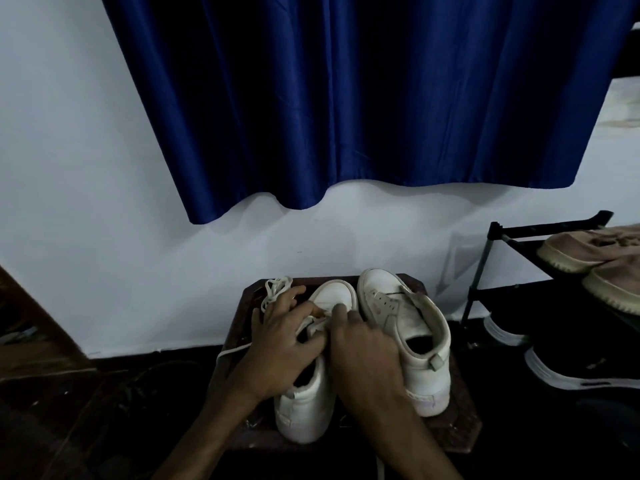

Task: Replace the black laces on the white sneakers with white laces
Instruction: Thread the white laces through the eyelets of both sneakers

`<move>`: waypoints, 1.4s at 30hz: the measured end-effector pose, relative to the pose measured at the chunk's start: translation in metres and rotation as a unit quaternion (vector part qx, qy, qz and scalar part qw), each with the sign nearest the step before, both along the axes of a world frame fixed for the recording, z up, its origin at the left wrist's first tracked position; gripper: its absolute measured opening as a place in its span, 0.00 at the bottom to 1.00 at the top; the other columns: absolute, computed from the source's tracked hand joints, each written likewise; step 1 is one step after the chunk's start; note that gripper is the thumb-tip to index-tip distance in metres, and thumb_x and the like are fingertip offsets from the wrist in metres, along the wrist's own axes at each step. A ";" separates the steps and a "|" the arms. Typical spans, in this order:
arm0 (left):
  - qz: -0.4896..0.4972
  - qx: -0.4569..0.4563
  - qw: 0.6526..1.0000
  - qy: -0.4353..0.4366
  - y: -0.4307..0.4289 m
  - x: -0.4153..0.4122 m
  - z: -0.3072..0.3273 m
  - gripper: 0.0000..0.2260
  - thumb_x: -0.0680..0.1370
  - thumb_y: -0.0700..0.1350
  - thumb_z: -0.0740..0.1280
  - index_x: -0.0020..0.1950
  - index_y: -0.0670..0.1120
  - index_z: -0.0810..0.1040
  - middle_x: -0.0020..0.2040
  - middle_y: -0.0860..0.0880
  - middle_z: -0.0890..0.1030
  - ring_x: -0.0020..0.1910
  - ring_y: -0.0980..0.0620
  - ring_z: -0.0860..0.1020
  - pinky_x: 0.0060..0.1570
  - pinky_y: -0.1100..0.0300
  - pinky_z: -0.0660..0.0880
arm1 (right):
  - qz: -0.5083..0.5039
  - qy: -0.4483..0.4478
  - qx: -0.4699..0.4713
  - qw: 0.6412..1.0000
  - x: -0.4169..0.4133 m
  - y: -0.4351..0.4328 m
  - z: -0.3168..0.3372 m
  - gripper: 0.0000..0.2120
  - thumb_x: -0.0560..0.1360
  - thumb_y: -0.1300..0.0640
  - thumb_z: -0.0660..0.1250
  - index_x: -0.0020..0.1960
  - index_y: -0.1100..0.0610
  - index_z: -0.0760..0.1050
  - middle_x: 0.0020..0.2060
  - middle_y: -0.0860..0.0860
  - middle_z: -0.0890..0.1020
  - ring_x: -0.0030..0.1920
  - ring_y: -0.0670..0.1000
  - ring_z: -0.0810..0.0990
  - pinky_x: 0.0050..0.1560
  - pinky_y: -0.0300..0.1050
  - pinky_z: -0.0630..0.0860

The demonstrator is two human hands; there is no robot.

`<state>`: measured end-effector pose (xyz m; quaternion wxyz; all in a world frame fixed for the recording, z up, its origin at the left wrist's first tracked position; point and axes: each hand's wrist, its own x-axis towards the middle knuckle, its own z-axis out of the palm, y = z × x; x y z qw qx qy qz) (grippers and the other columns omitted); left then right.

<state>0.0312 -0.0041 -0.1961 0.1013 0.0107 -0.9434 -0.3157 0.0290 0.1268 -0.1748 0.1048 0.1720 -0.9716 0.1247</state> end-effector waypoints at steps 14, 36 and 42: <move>0.006 -0.011 1.000 -0.003 0.000 -0.003 -0.001 0.22 0.62 0.66 0.53 0.51 0.62 0.75 0.73 0.62 0.61 0.73 0.60 0.58 0.73 0.41 0.49 | 0.023 0.001 0.015 1.000 0.012 0.022 0.013 0.13 0.81 0.58 0.52 0.63 0.57 0.67 0.59 0.54 0.76 0.56 0.56 0.80 0.40 0.45 0.67; 0.158 0.220 0.962 0.032 0.008 0.006 -0.010 0.15 0.77 0.59 0.62 0.47 0.48 0.78 0.48 0.49 0.81 0.54 0.49 0.78 0.56 0.55 0.70 | -0.002 -0.029 -0.028 0.999 -0.003 0.000 -0.023 0.18 0.82 0.54 0.49 0.70 0.60 0.57 0.58 0.54 0.79 0.56 0.56 0.81 0.48 0.48 0.76; 0.199 0.324 0.925 0.006 0.000 0.004 -0.012 0.18 0.83 0.54 0.57 0.51 0.46 0.83 0.48 0.47 0.85 0.53 0.47 0.81 0.58 0.48 0.74 | -0.006 -0.006 0.021 1.000 -0.009 -0.004 -0.021 0.20 0.81 0.57 0.52 0.71 0.62 0.58 0.53 0.54 0.82 0.51 0.56 0.84 0.43 0.47 0.76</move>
